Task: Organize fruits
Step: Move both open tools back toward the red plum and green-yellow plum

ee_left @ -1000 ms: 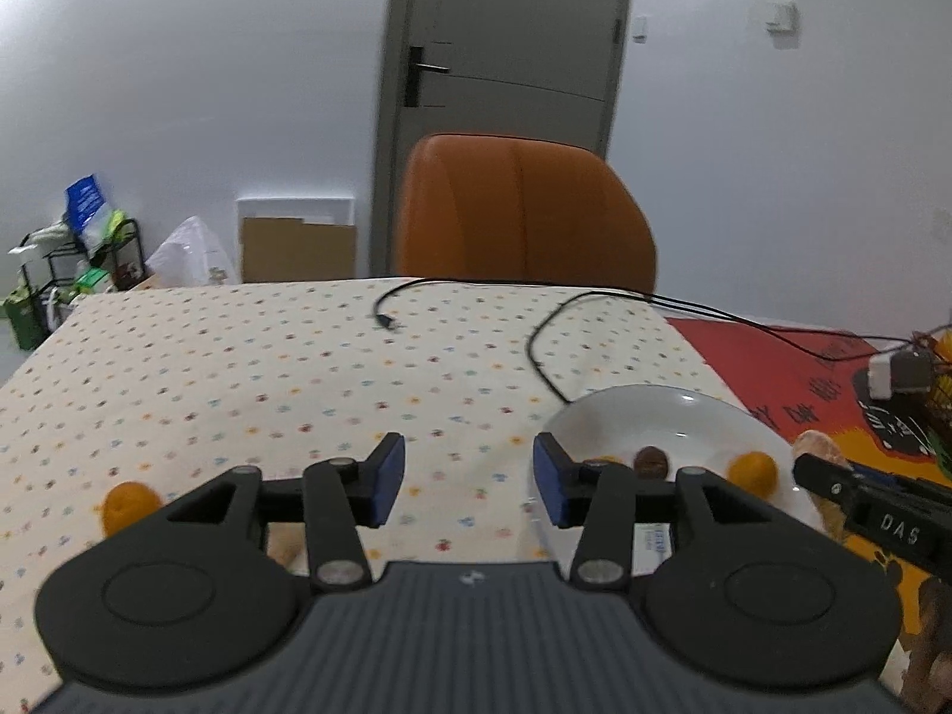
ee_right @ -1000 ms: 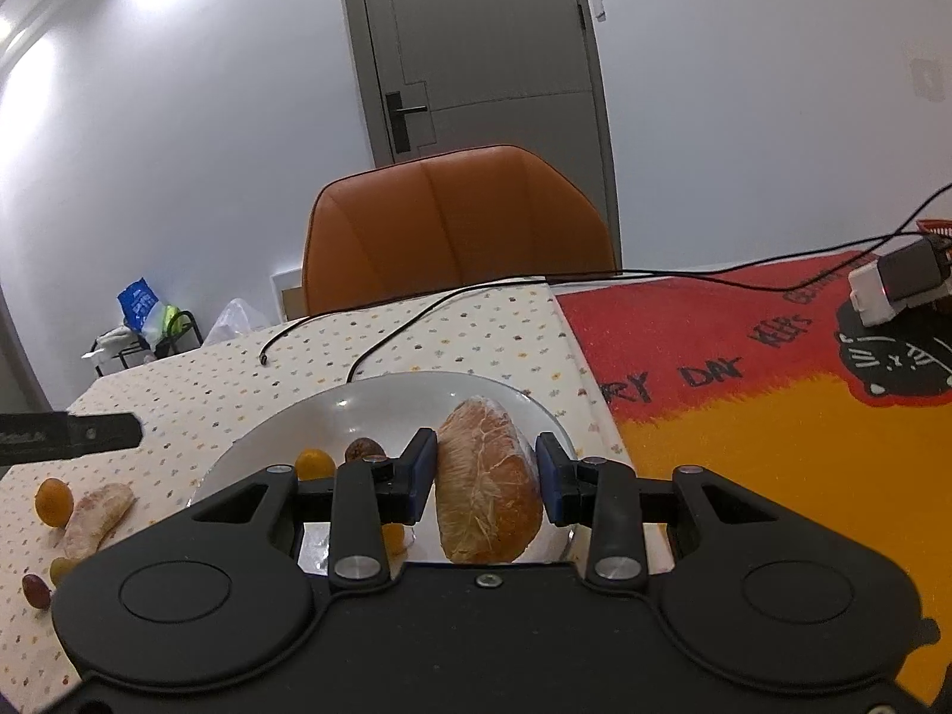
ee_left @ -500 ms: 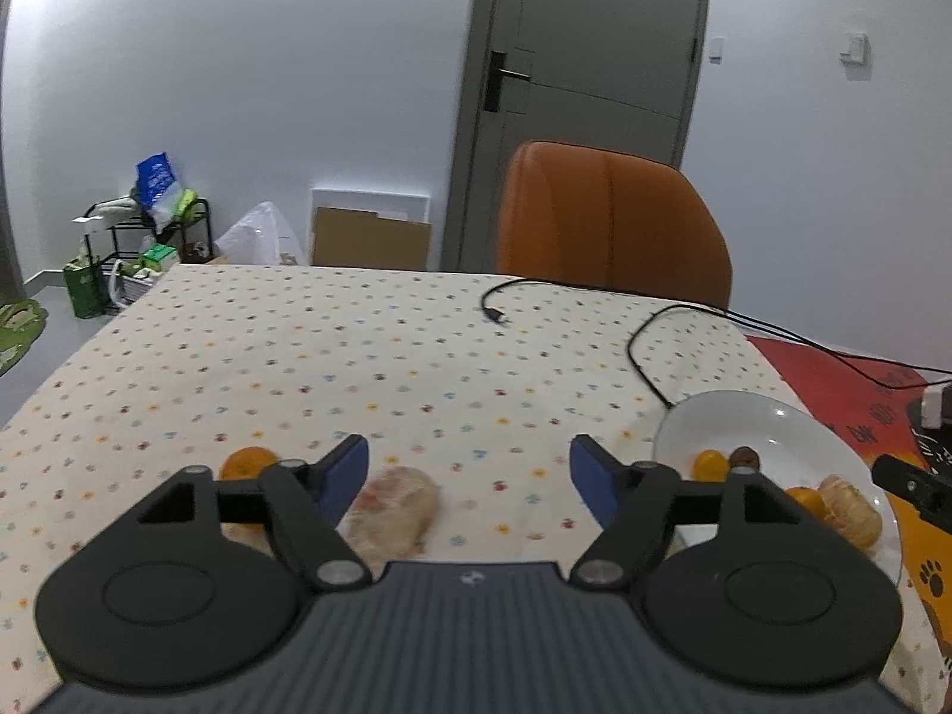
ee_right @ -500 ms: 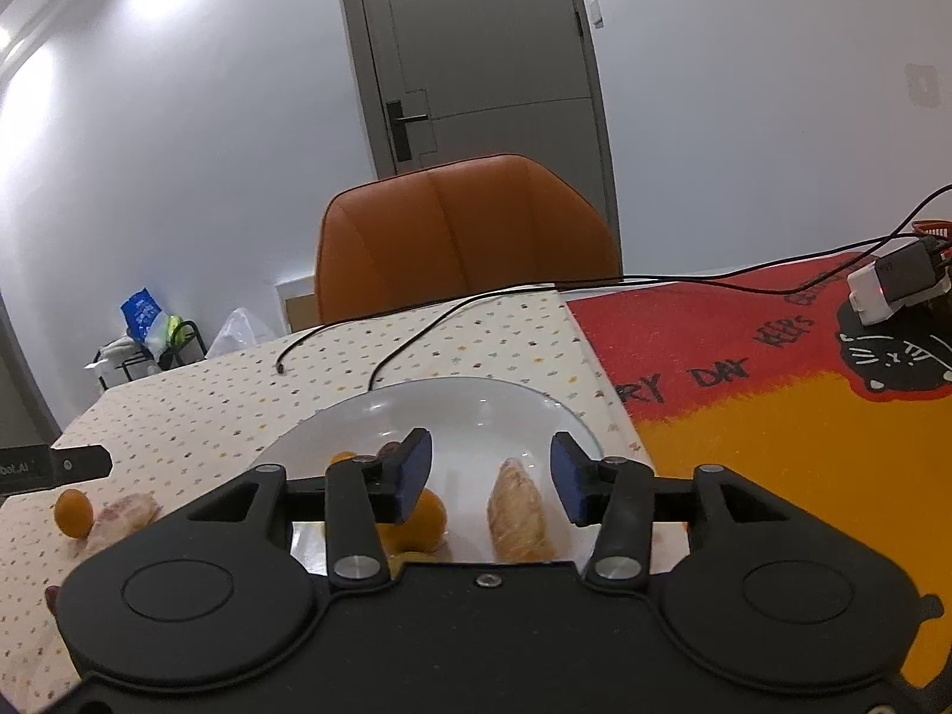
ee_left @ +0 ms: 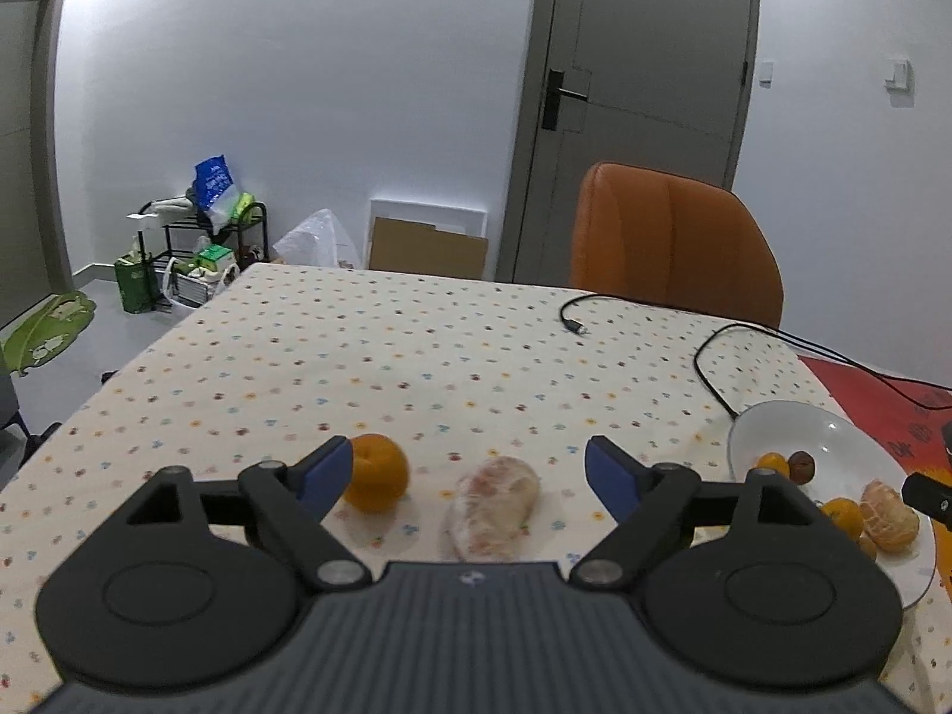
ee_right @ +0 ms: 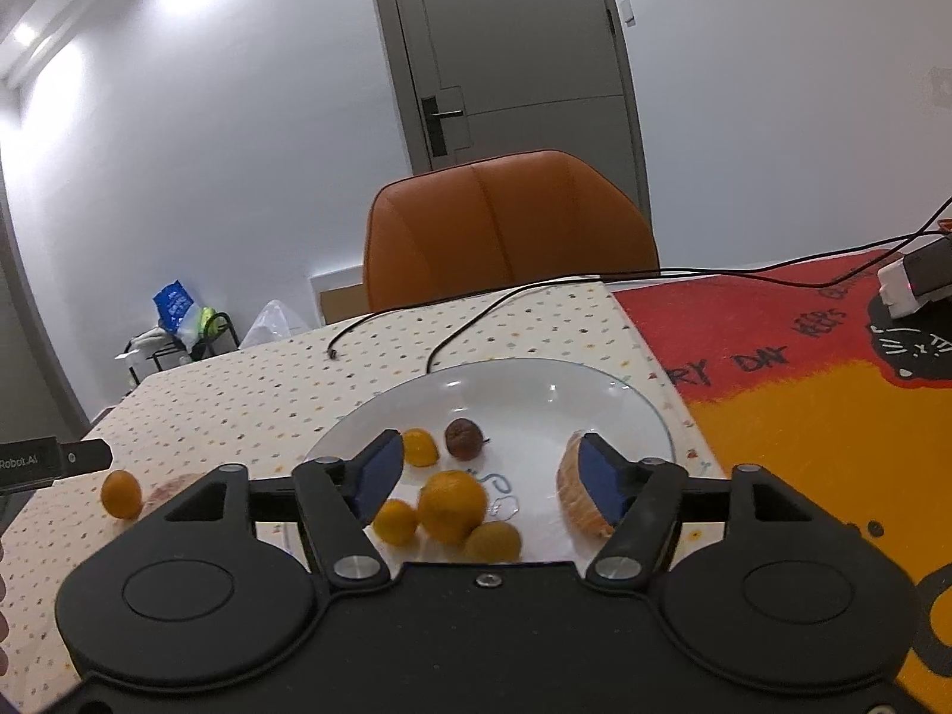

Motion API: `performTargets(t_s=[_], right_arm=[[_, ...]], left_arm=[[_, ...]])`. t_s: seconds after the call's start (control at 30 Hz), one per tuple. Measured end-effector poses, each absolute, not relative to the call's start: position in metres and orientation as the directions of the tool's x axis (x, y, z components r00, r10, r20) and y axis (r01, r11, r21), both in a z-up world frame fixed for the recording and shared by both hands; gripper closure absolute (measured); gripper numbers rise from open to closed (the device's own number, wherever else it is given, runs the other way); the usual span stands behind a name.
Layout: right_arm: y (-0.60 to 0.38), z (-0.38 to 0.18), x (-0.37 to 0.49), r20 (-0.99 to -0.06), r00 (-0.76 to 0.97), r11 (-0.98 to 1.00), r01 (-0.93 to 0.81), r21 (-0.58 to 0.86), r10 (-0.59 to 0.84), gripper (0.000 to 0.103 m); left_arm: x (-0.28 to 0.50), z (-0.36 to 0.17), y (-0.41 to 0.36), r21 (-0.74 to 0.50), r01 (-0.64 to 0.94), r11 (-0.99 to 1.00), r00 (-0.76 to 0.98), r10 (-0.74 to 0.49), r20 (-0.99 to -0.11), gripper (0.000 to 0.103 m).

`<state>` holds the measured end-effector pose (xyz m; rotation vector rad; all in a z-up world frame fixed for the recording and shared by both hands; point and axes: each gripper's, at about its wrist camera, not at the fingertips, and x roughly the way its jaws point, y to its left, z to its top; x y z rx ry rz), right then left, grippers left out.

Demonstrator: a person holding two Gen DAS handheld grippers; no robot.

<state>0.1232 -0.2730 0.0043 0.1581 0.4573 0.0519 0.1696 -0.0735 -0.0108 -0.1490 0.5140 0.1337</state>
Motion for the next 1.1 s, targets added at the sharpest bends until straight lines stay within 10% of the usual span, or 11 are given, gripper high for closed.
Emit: performTargets(t_s=[1.1], right_arm=[[-0.19, 0.015, 0.092, -0.438, 0.867, 0.971, -0.203, 0.129, 0.239, 0.0]], left_arm=[[0.095, -0.013, -0.008, -0.163, -0.252, 0.954, 0.874, 0.152, -0.461, 0.019]])
